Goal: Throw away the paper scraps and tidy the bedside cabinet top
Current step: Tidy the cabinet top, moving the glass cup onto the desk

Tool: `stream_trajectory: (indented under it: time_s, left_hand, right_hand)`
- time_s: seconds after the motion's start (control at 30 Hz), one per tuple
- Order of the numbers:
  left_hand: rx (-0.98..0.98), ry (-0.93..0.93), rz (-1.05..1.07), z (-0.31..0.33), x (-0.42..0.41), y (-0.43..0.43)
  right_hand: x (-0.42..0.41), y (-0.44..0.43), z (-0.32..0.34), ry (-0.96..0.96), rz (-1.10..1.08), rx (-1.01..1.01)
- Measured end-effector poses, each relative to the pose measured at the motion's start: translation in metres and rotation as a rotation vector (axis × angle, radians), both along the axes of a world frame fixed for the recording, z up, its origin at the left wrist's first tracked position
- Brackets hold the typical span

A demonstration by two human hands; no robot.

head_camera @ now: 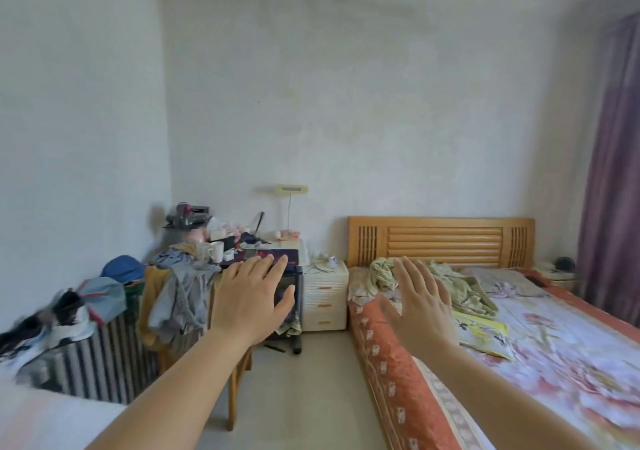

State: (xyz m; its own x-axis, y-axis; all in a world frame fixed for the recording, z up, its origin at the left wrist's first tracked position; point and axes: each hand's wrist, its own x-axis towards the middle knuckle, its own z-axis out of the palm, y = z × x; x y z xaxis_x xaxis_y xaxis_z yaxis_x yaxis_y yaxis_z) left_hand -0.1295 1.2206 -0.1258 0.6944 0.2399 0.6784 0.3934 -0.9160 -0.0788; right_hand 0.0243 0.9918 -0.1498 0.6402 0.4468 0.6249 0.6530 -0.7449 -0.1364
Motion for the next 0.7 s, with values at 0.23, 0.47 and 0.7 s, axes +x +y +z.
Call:
stream_trajectory:
  time_s: [0.23,0.47,0.7]
  left_hand:
    - [-0.021,-0.063,-0.045,0.007,0.134,0.048]
    - [-0.008,-0.06,-0.075,0.019,0.282,0.115]
    - [-0.012,-0.012,-0.094,0.009,0.428,0.163]
  right_hand:
    - [0.111,0.048,0.012,-0.054,0.013,-0.02]
    - [0.245,0.114,0.024,-0.059,-0.027,0.035]
    - [0.39,0.154,0.016,-0.056,-0.058,0.017]
